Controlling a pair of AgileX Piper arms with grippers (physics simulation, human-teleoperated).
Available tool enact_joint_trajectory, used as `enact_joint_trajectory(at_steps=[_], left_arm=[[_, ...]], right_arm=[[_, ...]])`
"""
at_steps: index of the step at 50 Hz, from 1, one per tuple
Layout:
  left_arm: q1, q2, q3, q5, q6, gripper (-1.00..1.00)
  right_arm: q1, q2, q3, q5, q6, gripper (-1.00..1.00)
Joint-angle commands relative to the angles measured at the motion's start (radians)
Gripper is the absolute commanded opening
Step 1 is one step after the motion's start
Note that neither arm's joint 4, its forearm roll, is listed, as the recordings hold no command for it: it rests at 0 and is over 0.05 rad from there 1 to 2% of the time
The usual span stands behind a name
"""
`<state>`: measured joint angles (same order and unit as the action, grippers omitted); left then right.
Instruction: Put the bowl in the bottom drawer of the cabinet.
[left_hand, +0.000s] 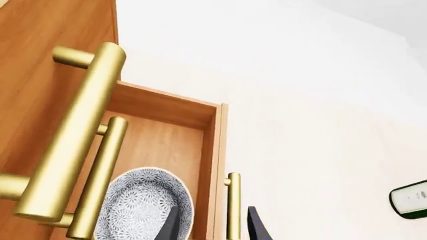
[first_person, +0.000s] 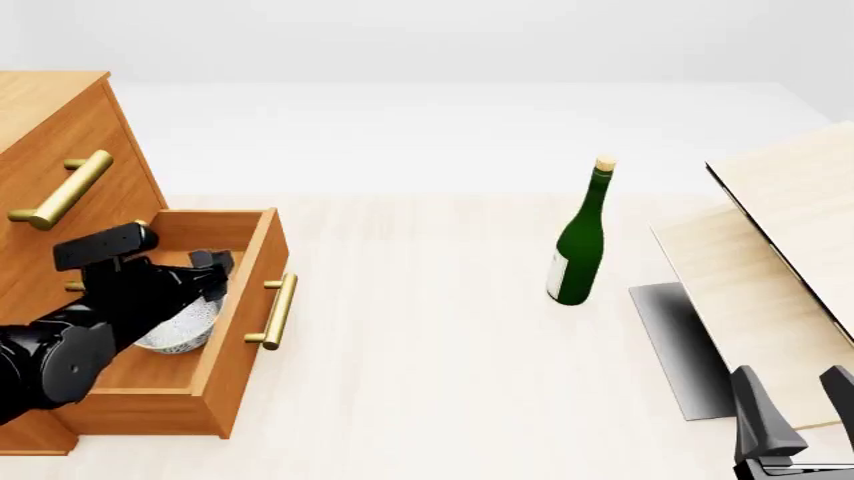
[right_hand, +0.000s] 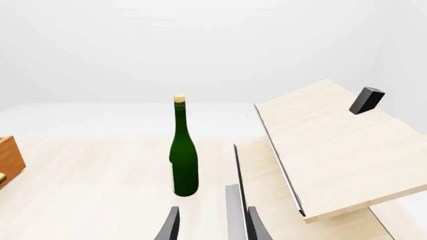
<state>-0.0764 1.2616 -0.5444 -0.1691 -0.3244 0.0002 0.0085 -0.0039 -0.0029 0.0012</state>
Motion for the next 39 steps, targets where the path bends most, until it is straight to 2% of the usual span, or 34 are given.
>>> enact_joint_trajectory(at_steps=[1, 9, 11, 13, 28, 39], left_arm=[[-0.048, -0.068, -0.003, -0.011, -0.050, 1.00], [-0.077, -0.102, -0.010, -0.018, -0.059, 1.00], [-0.093, -0.121, -0.025, -0.008, -0.019, 1.00], [-0.091, -0.124, -0.027, -0.003, -0.033, 1.00], [-0.110, -0.212, -0.076, 0.060, 0.040, 1.00], [-0.124, -0.285, -0.073, 0.079, 0.061, 1.00]], right_arm=[[0.000, 0.000, 0.000, 0.000, 0.000, 1.00], [0.000, 0.000, 0.000, 0.000, 0.000, 1.00], [0.000, 0.000, 0.000, 0.000, 0.000, 1.00], [0.000, 0.000, 0.000, 0.000, 0.000, 1.00], [0.000, 0.000, 0.000, 0.000, 0.000, 1.00], [0.000, 0.000, 0.000, 0.000, 0.000, 1.00]])
